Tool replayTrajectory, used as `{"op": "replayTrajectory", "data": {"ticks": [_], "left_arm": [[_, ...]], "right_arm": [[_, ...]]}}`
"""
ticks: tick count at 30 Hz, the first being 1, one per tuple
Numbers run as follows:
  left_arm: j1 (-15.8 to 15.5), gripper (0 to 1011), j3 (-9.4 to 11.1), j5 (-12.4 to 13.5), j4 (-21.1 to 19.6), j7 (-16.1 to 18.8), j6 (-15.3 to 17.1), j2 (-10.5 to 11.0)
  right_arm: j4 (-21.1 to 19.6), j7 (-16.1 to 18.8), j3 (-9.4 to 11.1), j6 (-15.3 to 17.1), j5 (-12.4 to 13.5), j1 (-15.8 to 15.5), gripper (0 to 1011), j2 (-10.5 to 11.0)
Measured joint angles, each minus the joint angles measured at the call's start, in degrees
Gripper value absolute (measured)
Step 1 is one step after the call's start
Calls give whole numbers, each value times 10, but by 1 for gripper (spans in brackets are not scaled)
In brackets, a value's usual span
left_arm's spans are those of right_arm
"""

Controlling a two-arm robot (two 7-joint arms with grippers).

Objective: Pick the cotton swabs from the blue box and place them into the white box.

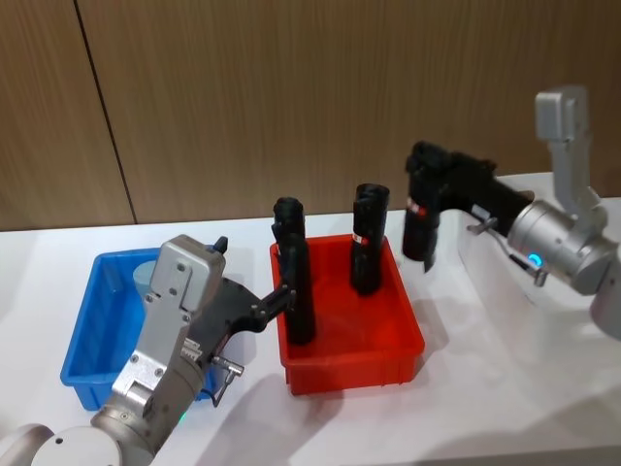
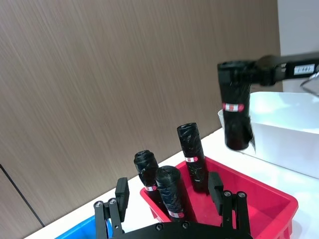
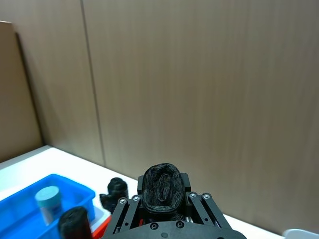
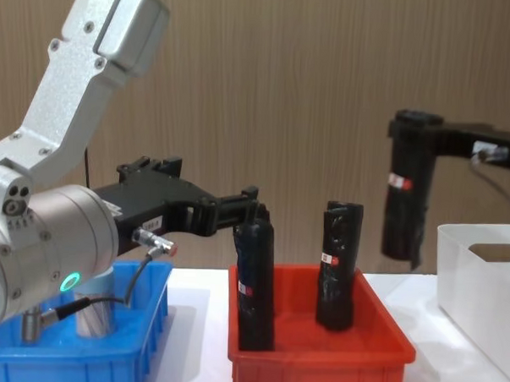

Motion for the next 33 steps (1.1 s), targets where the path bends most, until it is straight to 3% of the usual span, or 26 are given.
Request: {"op": "replayTrajectory", "data": {"ticks": [7, 17, 25, 33], "left_arm": [[0, 1004, 0, 0, 0, 0, 0, 0], [0, 1004, 0, 0, 0, 0, 0, 0], [0, 1004, 0, 0, 0, 0, 0, 0], [0, 1004, 0, 0, 0, 0, 0, 0]], "right_arm": [[-82, -54, 18, 42, -10, -28, 355, 22], [-150, -124, 44, 80, -24, -58, 355, 50], [-175, -172, 67, 103, -33, -79, 355, 73], [-178, -197, 83, 118, -37, -92, 355, 87]]}}
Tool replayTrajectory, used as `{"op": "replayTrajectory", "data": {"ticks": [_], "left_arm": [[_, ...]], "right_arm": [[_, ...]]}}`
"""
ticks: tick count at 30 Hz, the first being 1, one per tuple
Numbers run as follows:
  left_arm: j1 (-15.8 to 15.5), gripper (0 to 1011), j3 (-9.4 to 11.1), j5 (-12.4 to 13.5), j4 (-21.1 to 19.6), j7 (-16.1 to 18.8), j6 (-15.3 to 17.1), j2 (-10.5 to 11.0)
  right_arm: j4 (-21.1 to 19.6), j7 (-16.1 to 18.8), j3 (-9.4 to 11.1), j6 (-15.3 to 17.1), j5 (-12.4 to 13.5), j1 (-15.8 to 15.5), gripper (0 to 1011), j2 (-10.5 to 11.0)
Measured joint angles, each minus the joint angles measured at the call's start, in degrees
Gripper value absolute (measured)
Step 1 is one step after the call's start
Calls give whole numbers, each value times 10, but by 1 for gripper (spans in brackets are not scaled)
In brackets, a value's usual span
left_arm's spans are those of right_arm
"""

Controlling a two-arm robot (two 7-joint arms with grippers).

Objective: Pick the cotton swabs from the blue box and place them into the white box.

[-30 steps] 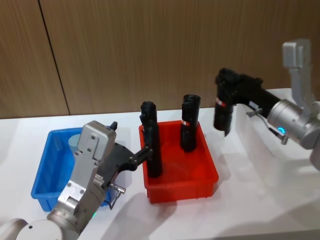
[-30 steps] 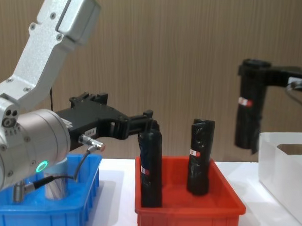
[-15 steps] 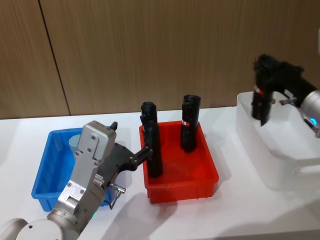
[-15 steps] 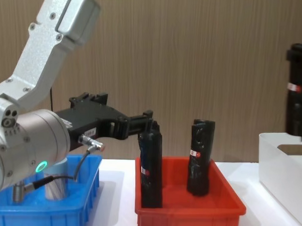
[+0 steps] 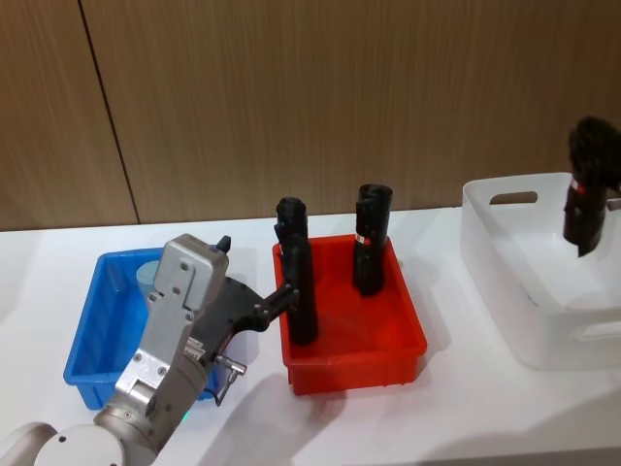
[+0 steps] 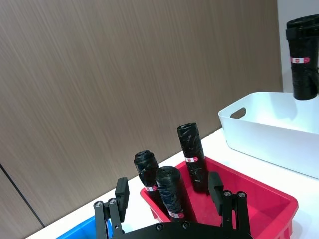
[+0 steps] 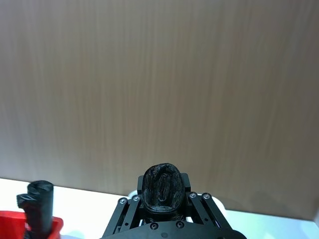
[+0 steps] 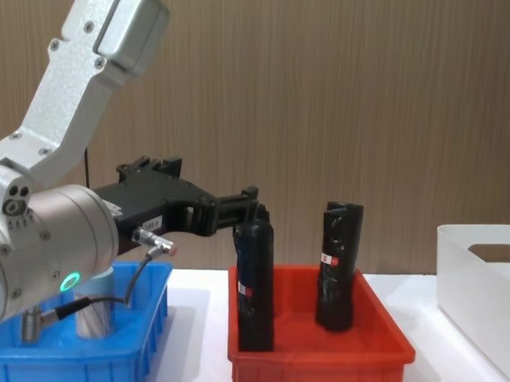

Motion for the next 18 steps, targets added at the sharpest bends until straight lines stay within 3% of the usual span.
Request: {"op": "replayTrajectory", "data": {"ticks": [5, 18], "left_arm": [[0, 1004, 0, 0, 0, 0, 0, 0], [0, 1004, 0, 0, 0, 0, 0, 0]], "right_arm": [[1, -8, 6, 5, 0, -5, 355, 5], [1, -16, 16, 9, 4, -16, 754, 13]]}}
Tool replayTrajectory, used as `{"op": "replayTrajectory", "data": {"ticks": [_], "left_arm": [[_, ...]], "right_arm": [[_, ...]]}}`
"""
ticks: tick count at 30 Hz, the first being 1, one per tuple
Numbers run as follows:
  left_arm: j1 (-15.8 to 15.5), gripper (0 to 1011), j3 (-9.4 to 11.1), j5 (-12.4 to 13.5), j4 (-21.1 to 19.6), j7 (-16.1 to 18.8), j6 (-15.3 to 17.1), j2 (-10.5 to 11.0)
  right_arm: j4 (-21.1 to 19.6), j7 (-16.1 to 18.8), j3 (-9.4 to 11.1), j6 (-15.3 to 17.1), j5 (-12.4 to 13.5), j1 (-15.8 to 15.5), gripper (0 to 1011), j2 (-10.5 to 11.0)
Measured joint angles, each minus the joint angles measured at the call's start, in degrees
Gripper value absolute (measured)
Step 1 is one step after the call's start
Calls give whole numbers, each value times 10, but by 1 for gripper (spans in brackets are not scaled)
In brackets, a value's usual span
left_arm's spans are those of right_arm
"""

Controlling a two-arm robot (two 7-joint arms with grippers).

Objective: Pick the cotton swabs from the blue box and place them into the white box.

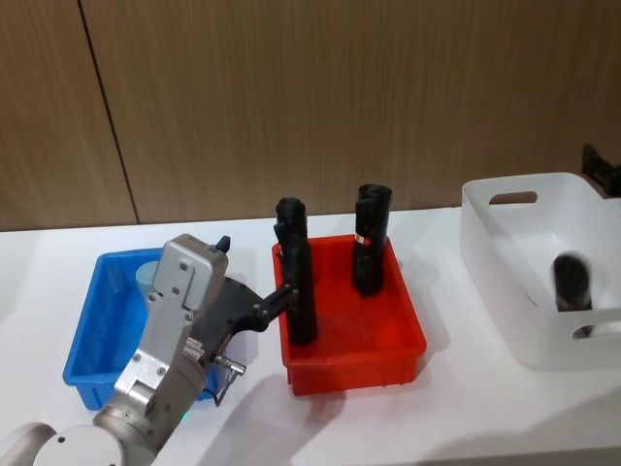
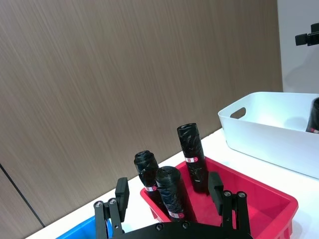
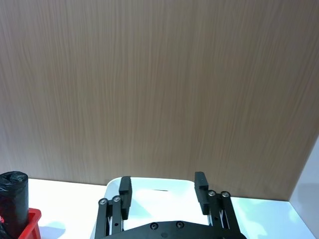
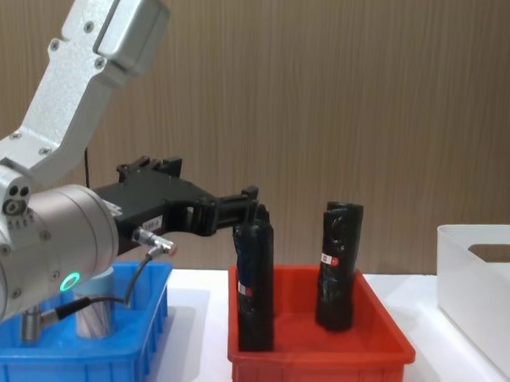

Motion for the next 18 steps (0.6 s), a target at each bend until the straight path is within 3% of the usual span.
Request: {"op": "replayTrajectory", "data": {"ticks": [9, 18], "left_arm": [[0, 1004, 0, 0, 0, 0, 0, 0], [0, 1004, 0, 0, 0, 0, 0, 0]], "right_arm": [[-12, -4, 5, -1, 5, -10, 993, 3], [-21, -7, 8, -2, 8, -17, 1002, 5]]}}
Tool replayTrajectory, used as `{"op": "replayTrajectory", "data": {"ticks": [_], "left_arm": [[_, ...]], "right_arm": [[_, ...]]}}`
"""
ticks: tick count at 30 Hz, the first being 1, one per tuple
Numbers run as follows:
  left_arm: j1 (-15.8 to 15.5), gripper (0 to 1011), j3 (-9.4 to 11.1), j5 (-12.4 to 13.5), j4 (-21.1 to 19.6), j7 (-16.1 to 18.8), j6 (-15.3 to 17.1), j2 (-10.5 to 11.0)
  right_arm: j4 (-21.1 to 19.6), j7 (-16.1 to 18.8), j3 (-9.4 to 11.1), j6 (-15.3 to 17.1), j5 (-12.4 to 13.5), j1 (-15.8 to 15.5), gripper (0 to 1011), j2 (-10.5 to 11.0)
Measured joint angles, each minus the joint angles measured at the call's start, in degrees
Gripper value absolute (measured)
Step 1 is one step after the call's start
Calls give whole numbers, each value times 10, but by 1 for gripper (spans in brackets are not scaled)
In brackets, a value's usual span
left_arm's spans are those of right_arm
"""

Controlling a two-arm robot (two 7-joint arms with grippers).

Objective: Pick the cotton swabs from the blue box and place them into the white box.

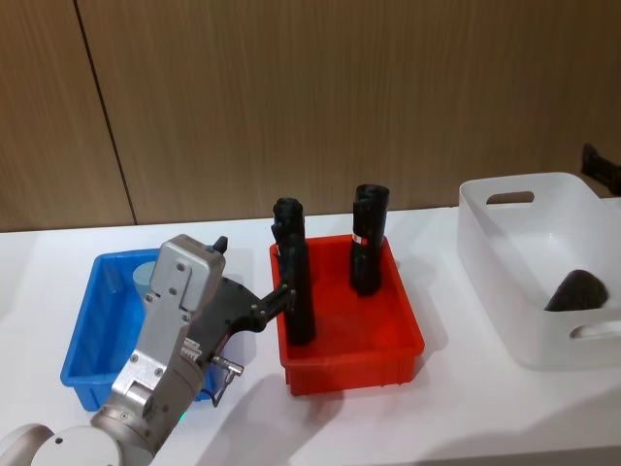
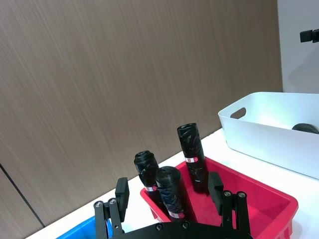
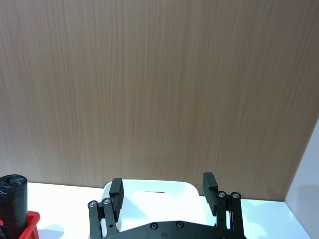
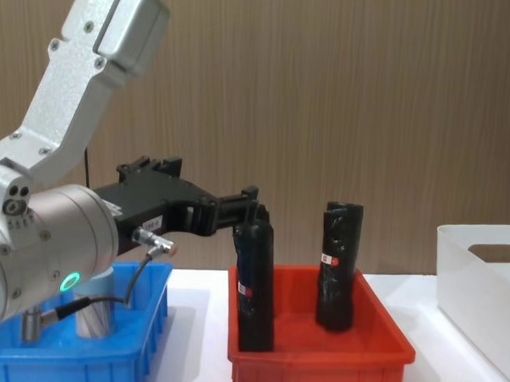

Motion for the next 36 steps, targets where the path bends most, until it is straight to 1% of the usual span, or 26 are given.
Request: {"op": "replayTrajectory", "data": {"ticks": [36], "left_arm": [[0, 1004, 0, 0, 0, 0, 0, 0]], "right_arm": [[-9, -2, 3, -1, 2, -6, 1002, 2]]}}
